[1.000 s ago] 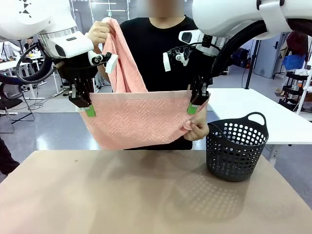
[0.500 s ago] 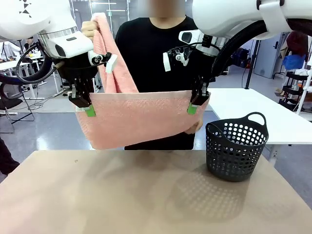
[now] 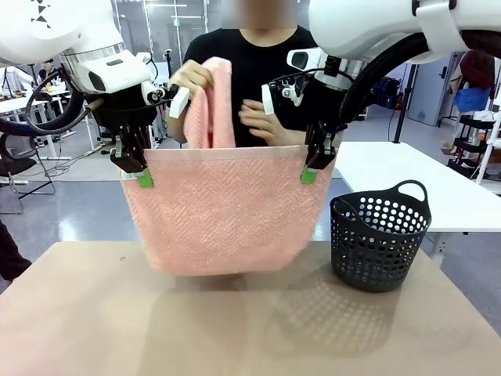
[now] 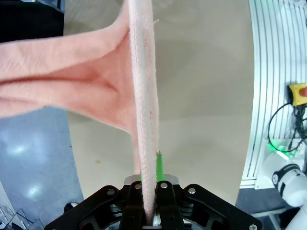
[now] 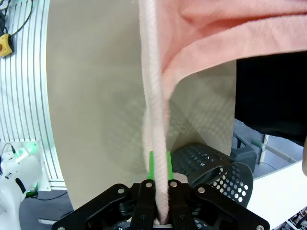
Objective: Fold the towel.
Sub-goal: Release the end of the 100 cm Hotel Towel you were holding and grab the top end of the folded side.
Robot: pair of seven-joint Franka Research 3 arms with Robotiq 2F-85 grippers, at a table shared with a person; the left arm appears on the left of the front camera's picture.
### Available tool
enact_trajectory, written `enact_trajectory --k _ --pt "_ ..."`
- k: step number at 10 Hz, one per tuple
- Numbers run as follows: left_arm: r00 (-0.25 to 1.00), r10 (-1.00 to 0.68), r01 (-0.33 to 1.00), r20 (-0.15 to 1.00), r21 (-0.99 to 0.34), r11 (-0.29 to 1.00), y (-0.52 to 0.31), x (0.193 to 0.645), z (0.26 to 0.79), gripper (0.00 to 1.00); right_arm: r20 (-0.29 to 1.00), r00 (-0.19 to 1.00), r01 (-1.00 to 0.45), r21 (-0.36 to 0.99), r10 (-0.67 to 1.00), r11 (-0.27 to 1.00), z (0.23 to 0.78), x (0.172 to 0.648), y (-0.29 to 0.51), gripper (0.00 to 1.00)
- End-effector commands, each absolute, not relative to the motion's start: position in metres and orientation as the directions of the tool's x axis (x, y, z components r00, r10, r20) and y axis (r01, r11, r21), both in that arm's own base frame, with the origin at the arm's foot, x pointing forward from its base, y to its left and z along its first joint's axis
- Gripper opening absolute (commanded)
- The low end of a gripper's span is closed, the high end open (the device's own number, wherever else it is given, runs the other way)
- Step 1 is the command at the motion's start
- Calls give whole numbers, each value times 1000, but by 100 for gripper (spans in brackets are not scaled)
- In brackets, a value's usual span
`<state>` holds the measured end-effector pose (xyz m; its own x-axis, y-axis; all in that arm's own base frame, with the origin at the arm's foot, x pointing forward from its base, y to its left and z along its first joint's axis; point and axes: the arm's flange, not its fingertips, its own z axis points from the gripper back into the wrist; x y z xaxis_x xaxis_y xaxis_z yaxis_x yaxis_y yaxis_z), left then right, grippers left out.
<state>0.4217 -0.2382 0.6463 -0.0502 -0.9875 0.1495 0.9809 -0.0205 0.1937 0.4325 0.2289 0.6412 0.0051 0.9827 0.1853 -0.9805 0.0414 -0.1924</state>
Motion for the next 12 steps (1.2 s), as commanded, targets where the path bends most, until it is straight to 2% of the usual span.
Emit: enact_trajectory --k 1,12 --pt "-62 -987 980 150 198 -32 -236 424 648 0 184 1 -980 -194 983 37 641 432 229 0" --pt "-62 -987 980 150 198 -32 -236 424 648 0 184 1 -980 -194 983 37 641 432 229 0"
